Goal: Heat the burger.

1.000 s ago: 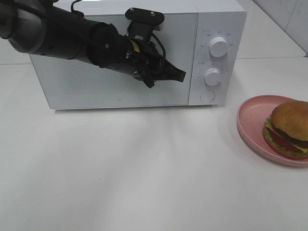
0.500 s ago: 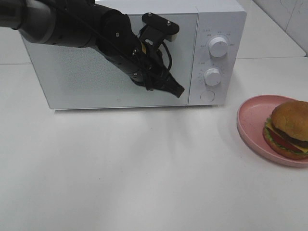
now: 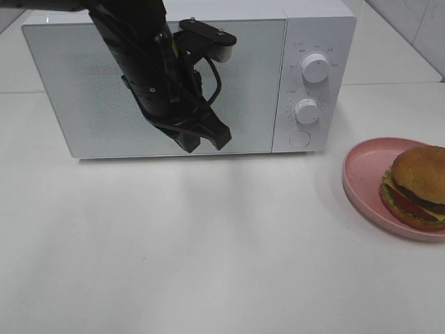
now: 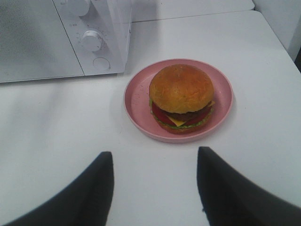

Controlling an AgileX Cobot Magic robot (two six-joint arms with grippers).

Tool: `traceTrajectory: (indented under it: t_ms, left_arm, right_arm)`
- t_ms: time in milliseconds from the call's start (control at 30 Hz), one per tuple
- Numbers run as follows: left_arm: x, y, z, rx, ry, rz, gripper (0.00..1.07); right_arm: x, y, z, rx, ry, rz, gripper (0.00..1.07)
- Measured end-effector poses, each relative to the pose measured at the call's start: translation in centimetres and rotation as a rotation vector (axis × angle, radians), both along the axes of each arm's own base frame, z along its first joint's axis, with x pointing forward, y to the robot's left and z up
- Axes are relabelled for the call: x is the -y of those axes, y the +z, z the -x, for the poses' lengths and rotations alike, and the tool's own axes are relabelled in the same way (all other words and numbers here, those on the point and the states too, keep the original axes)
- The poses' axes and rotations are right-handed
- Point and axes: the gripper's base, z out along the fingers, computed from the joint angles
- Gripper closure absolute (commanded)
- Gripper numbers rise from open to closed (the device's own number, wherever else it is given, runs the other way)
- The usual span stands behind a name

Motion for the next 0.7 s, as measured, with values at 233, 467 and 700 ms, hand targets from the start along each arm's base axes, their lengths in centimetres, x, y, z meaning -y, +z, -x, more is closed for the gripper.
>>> traceTrajectory:
  t_ms: [233,467,700]
  left_arm:
    - [-2.9,3.2,1.4,-0.067,0.06,-0.109,1.07]
    - [-8.2,4.9,-0.6,-0.1,0.245,-0.115,1.07]
    - [-14.4,7.2,-1.6,-0.077,0.442,-0.064,1.07]
  right_arm:
    - [0.0,0.0,0.0,0.0,0.0,0.0,0.55]
    - [0.0,0.0,0.0,0.0,0.0,0.0,0.55]
    - [0.0,0.0,0.0,0.0,0.0,0.0,0.55]
